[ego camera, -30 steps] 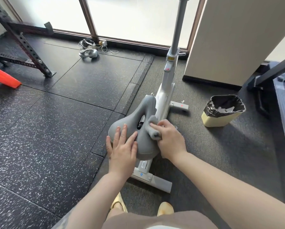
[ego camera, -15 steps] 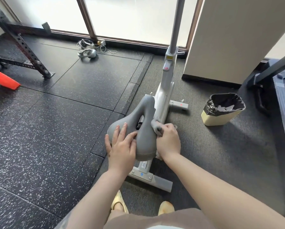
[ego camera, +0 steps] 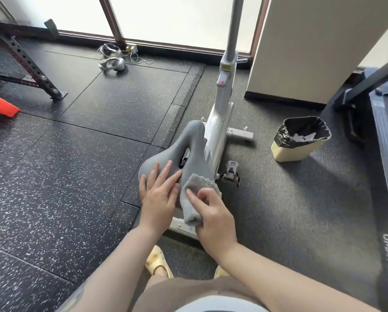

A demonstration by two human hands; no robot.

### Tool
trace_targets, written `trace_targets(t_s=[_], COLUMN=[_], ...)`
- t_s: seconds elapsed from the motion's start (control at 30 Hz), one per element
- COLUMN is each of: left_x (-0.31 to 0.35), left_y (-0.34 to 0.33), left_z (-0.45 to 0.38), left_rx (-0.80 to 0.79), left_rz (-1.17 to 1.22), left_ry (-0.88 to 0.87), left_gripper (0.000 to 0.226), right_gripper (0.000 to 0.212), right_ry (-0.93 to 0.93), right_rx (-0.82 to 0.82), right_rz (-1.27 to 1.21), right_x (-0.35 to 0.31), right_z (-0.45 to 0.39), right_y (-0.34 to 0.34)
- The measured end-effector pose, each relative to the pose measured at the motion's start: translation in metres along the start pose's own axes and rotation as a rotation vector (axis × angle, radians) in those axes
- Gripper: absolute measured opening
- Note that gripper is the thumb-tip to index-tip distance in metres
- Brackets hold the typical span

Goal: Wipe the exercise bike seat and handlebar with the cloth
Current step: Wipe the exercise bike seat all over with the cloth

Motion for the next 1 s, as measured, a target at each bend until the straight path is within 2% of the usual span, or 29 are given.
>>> trace_targets(t_s=[0.03, 0.07, 0.1, 0.17, 0.2, 0.23, 0.3, 0.37, 0.4, 0.43, 0.5, 0.53, 0.6, 0.67, 0.73, 0.8, 0.9, 0.93, 1.0], left_x=[-0.001, -0.001, -0.001, 0.001, 0.004, 0.007, 0.013, 0.014, 0.014, 0.013, 0.012, 0.012, 0.010, 0.006, 0.004, 0.005, 0.007, 0.007, 0.004], left_y=[0.000, 0.001, 0.002, 0.003, 0.003, 0.003, 0.001, 0.001, 0.001, 0.002, 0.004, 0.005, 0.006, 0.008, 0.009, 0.009, 0.009, 0.009, 0.009], left_z=[0.000, 0.000, 0.000, 0.004, 0.008, 0.013, 0.024, 0.033, 0.035, 0.036, 0.037, 0.037, 0.037, 0.035, 0.035, 0.035, 0.034, 0.034, 0.034], left_rx=[0.003, 0.008, 0.015, 0.038, 0.055, 0.072, 0.104, 0.126, 0.132, 0.137, 0.143, 0.143, 0.142, 0.144, 0.145, 0.154, 0.141, 0.133, 0.119], left_rz=[-0.005, -0.012, -0.021, -0.025, -0.013, 0.005, 0.032, 0.031, 0.022, 0.010, -0.008, -0.012, -0.007, -0.004, -0.006, 0.004, 0.037, 0.044, 0.054], left_ry=[-0.006, -0.013, -0.021, -0.025, -0.017, -0.003, 0.022, 0.032, 0.031, 0.029, 0.032, 0.035, 0.041, 0.053, 0.053, 0.057, 0.104, 0.112, 0.114], left_gripper=[0.040, 0.039, 0.038, 0.035, 0.035, 0.036, 0.038, 0.038, 0.038, 0.038, 0.036, 0.036, 0.035, 0.034, 0.032, 0.029, 0.028, 0.028, 0.028], right_gripper=[0.066, 0.063, 0.060, 0.057, 0.059, 0.062, 0.066, 0.061, 0.057, 0.053, 0.054, 0.056, 0.060, 0.057, 0.054, 0.051, 0.056, 0.058, 0.063], right_ry=[0.128, 0.170, 0.098, -0.215, -0.267, -0.220, 0.026, 0.219, 0.194, 0.077, -0.207, -0.255, -0.073, 0.152, 0.294, 0.211, -0.201, -0.253, -0.141], right_rx=[-0.053, -0.069, -0.042, 0.107, 0.141, 0.119, -0.044, -0.132, -0.159, -0.146, -0.033, -0.011, -0.051, -0.148, -0.263, -0.262, -0.010, 0.048, 0.052], right_rz=[0.050, 0.099, 0.094, -0.035, -0.062, -0.038, 0.037, 0.117, 0.151, 0.141, 0.048, 0.040, 0.125, 0.102, 0.130, 0.171, 0.028, 0.018, 0.067], right_x=[0.002, 0.009, 0.016, 0.024, 0.020, 0.011, 0.000, 0.005, 0.012, 0.021, 0.029, 0.025, 0.010, 0.006, 0.009, 0.017, 0.026, 0.022, 0.016], right_z=[-0.007, -0.016, -0.024, -0.027, -0.022, -0.017, -0.010, -0.029, -0.045, -0.061, -0.073, -0.068, -0.044, -0.025, -0.044, -0.077, -0.093, -0.083, -0.052], right_y=[0.005, 0.010, 0.014, 0.013, 0.008, 0.002, -0.003, 0.011, 0.017, 0.021, 0.019, 0.015, 0.006, 0.007, 0.016, 0.018, 0.007, 0.003, -0.003])
Point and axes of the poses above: each hand's wrist, its own z-axis away from the middle knuckle, its own y-axis out of the back of the hand, x = y × z, the point moved 4 cm from there along -z, towards the middle knuckle, and after that the axes turned 8 degrees about -z, right-handed, at the moved point
